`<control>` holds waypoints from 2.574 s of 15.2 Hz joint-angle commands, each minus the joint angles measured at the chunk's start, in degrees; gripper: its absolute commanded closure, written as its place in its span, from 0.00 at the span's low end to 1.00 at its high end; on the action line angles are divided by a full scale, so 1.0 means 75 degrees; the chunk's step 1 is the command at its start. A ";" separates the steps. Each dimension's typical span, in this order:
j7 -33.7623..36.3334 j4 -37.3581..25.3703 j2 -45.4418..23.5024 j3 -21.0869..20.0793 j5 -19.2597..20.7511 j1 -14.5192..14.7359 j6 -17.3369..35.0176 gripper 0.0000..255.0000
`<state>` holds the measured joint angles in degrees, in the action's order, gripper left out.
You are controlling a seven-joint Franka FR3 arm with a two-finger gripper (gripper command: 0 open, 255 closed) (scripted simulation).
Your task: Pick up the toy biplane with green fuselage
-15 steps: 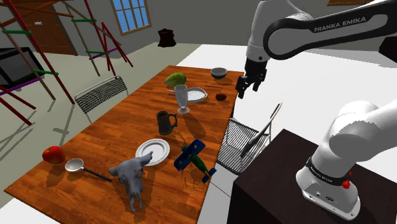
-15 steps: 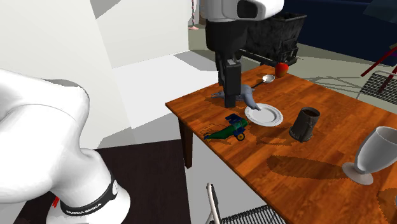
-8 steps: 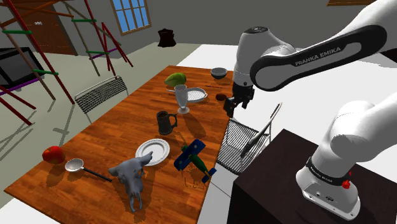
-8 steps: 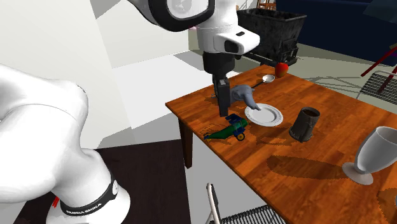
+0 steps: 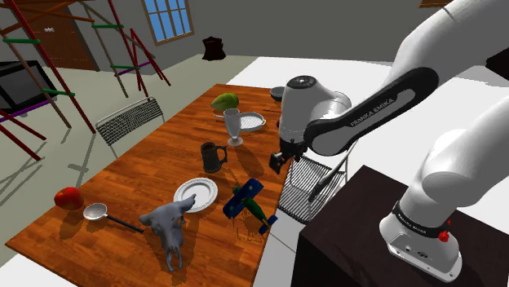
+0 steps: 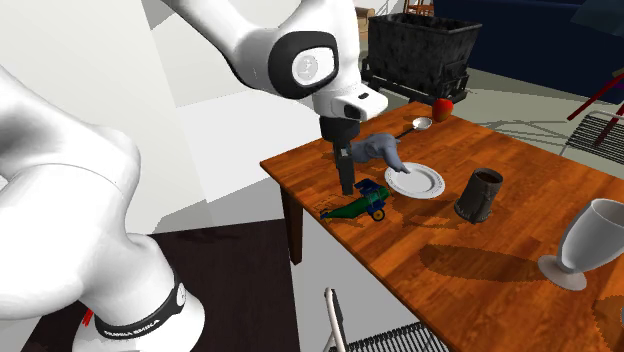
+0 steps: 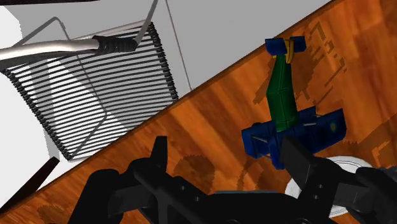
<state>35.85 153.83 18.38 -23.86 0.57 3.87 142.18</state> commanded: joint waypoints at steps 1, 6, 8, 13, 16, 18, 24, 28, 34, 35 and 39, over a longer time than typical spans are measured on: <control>0.0689 -0.0194 -0.0712 -0.0416 0.0488 -0.0222 0.0484 0.00; 0.3147 -0.0839 -0.2579 -0.1153 0.2865 -0.0736 0.1232 0.00; 0.4283 -0.1238 -0.3386 -0.1052 0.4066 -0.0591 0.1292 0.00; 0.6375 -0.2408 -0.5196 -0.0249 0.6162 0.0439 0.1194 0.00; 0.6961 -0.2943 -0.5881 0.0077 0.6692 0.0894 0.1129 0.00; 0.7156 -0.3026 -0.6091 0.0222 0.6921 0.1003 0.1218 0.00; 0.7680 -0.3290 -0.6679 0.0617 0.7521 0.1306 0.1460 0.00; 0.7669 -0.3311 -0.6694 0.0618 0.7517 0.1305 0.1454 1.00; 0.7666 -0.3311 -0.6692 0.0617 0.7515 0.1304 0.1452 1.00; 0.7680 -0.3290 -0.6679 0.0617 0.7522 0.1305 0.1460 1.00; 0.7308 -0.3096 -0.6257 0.0335 0.7097 0.1089 0.1288 1.00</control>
<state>91.39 130.25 -29.33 -20.85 54.58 12.48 152.10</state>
